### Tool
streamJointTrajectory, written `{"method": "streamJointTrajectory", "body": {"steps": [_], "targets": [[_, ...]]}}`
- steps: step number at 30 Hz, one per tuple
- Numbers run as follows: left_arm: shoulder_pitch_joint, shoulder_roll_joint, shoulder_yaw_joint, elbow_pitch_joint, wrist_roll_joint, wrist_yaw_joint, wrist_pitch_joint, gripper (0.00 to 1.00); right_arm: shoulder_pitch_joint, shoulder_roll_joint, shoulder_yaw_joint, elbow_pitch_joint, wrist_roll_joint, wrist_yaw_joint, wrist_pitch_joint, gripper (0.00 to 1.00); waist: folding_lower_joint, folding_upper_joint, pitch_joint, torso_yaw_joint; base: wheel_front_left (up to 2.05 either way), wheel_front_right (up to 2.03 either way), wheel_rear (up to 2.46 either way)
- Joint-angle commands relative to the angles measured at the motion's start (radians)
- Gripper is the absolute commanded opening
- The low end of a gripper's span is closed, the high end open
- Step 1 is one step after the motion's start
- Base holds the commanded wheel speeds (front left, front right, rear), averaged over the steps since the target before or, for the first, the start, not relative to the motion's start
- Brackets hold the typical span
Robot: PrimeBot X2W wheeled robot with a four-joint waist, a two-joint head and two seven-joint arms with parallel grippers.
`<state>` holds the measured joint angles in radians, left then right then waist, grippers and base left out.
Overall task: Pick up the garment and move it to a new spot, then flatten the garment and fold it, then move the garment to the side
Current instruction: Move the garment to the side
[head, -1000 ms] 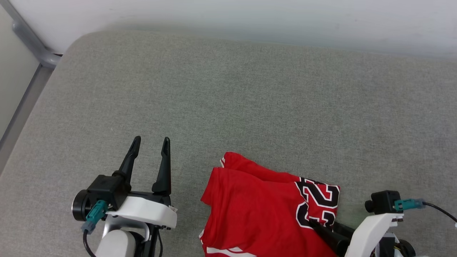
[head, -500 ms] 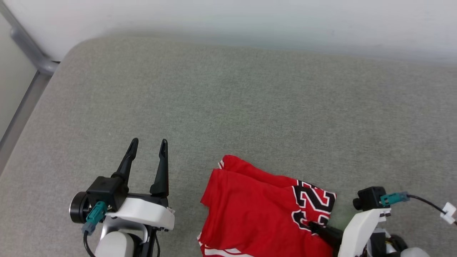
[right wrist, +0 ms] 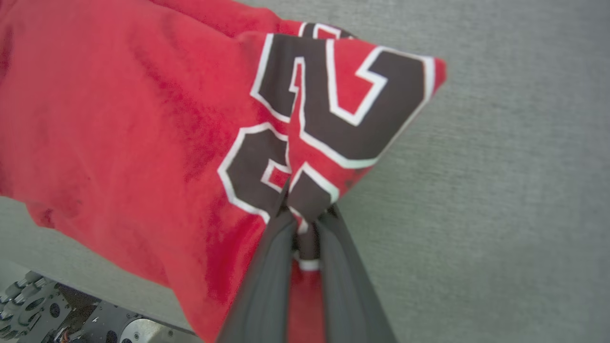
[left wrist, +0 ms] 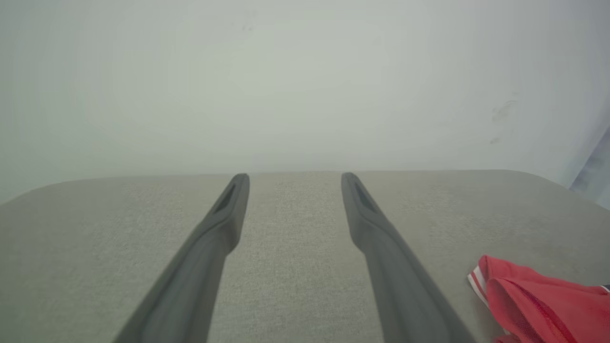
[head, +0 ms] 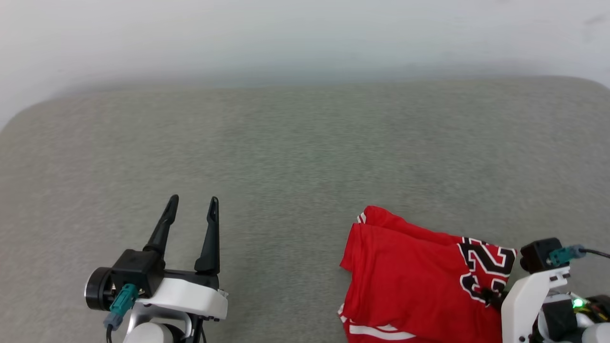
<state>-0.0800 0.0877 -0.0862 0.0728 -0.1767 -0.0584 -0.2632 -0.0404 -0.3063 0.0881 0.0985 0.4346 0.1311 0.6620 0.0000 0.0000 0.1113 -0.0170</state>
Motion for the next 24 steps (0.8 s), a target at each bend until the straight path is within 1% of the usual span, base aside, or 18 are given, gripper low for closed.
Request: {"method": "streamJointTrajectory", "body": {"steps": [1,6,11,16,24], "targets": [[0.001,0.004,0.008,-0.017,0.006,0.002,-0.002,1.0,-0.024,-0.013,-0.003,-0.01,-0.019,-0.001,0.0,0.0,0.0,0.0,0.012,-0.084,0.0,0.0,0.0],[-0.028,0.016,0.014,-0.046,0.015,-0.002,-0.002,1.0,-0.106,-0.028,0.002,0.008,-0.039,-0.001,-0.025,0.0,0.0,0.0,0.078,-0.175,0.0,0.0,0.0],[-0.089,0.038,0.009,-0.083,0.025,-0.016,-0.002,1.0,-0.24,-0.049,-0.006,0.022,-0.079,-0.001,-0.064,0.0,0.0,0.0,0.186,-0.224,0.0,0.0,0.0],[-0.146,0.052,-0.001,-0.113,0.029,-0.023,-0.001,1.0,-0.337,-0.089,-0.05,0.052,-0.119,-0.001,-0.08,0.0,0.0,0.0,0.26,-0.236,0.0,0.0,0.0],[-0.247,0.073,-0.043,-0.191,0.043,-0.037,0.016,1.0,-0.47,-0.204,-0.214,0.151,-0.219,-0.001,-0.082,0.0,0.0,0.0,0.407,-0.222,0.0,0.0,0.0]]}}
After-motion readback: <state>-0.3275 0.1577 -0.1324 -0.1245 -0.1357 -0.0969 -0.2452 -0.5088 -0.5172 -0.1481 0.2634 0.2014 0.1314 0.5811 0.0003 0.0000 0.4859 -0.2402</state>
